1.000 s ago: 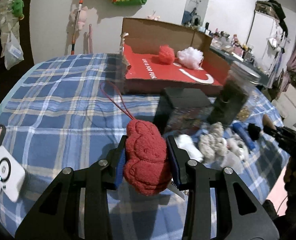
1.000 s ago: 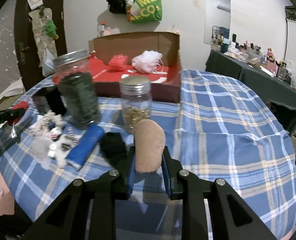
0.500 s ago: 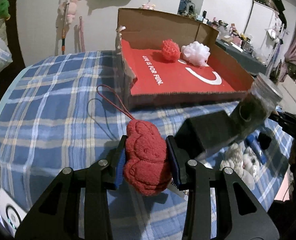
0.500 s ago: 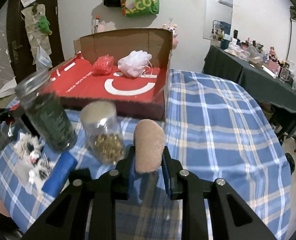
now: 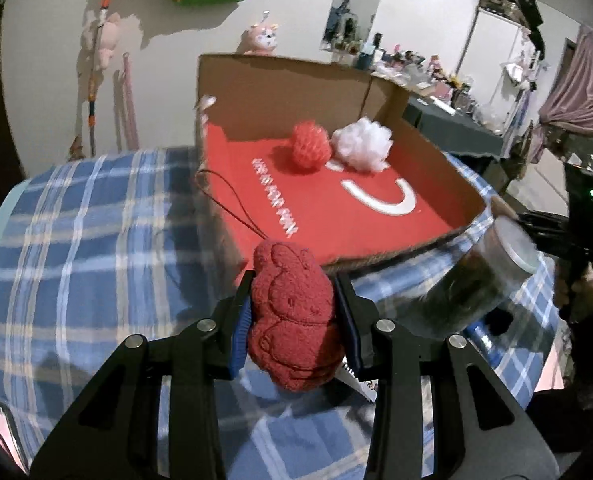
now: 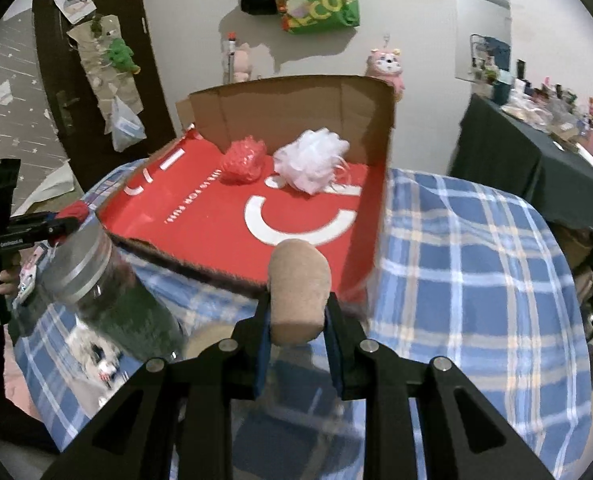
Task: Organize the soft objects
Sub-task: 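Lower the tan pad into the box and open the right tool while the left lowers the red sponge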
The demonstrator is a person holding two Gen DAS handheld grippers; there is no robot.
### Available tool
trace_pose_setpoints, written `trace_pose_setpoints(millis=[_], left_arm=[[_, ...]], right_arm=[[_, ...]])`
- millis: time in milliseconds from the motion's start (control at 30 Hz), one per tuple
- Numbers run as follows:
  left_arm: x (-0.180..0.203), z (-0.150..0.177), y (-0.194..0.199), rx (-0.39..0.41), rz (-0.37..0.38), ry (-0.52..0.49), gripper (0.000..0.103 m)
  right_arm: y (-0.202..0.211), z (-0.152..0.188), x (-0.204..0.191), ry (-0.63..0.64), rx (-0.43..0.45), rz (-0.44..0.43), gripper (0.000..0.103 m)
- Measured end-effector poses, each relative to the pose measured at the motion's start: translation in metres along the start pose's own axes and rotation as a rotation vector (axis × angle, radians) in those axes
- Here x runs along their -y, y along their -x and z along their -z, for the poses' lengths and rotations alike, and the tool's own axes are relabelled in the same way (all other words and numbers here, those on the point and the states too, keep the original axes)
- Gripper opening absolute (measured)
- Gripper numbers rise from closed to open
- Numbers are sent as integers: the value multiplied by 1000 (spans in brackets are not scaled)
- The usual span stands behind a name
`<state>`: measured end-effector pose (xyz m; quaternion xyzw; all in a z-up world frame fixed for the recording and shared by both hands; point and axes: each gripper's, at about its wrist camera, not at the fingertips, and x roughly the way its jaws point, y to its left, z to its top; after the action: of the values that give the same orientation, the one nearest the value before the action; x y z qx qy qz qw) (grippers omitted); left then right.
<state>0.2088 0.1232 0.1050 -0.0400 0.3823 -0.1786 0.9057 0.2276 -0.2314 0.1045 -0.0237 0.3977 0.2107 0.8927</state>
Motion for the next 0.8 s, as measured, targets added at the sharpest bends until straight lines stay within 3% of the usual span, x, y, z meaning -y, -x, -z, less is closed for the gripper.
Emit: trace_pose_setpoints(millis=[233,433,600,800], left_arm=[[12,-46,-30,-23,-15,-46,36],[14,-78,-81,-111,-80,-58,36],[4,-93,-123,-202,-135,-63,36],[-5,-102,-157,-280,-176,-45,36]], right_arm=[[-32,-49,-4,47,-55,47,26],[-90,-88,-3,85,-195,147,26],[-136,-102,2,100,-316,217,26],[-166,-108,5,110,-400,263,28]])
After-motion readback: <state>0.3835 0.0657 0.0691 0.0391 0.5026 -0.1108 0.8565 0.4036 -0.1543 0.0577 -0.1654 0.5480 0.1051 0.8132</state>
